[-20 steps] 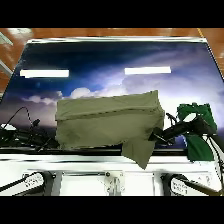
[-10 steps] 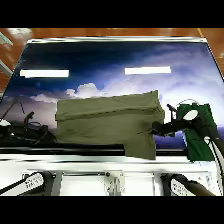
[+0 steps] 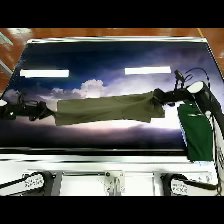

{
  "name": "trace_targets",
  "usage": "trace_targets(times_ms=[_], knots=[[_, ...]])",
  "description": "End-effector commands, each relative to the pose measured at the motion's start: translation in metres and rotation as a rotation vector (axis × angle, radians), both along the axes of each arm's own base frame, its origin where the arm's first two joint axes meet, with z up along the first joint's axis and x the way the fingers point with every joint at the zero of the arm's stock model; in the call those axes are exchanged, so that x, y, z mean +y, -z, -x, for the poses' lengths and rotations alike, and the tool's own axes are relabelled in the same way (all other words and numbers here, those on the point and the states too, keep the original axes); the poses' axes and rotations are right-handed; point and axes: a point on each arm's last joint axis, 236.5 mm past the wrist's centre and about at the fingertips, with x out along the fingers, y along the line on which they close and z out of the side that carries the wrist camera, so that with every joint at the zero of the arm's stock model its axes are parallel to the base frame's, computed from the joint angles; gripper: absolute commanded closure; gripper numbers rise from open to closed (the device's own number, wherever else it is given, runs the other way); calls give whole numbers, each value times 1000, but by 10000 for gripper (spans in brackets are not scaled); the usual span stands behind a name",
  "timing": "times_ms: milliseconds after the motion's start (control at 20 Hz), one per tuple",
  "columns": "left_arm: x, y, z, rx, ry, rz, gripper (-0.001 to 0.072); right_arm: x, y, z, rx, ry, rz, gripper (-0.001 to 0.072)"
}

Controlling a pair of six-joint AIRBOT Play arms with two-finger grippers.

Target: Fold the shirts.

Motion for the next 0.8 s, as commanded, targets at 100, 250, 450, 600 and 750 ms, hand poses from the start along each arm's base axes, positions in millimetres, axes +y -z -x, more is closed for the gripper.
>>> trace_targets(times_ms=[100,250,450,600,750], knots=[[2,8,-70,-8,-39,17,666,-2,20,-63,-16,36,-11,646],[-8,26,-91,20,-18,30,656,-7,52,-75,2,68,4,628],[-16,37,-98,44,16,41,171,-12,65,-80,-14,47,35,12],[10,25,-87,76,49,19,164,-51,55,-56,7,-99,199,12],[34,6,-70,132,51,47,169,-116,49,-34,86,-40,334,11]])
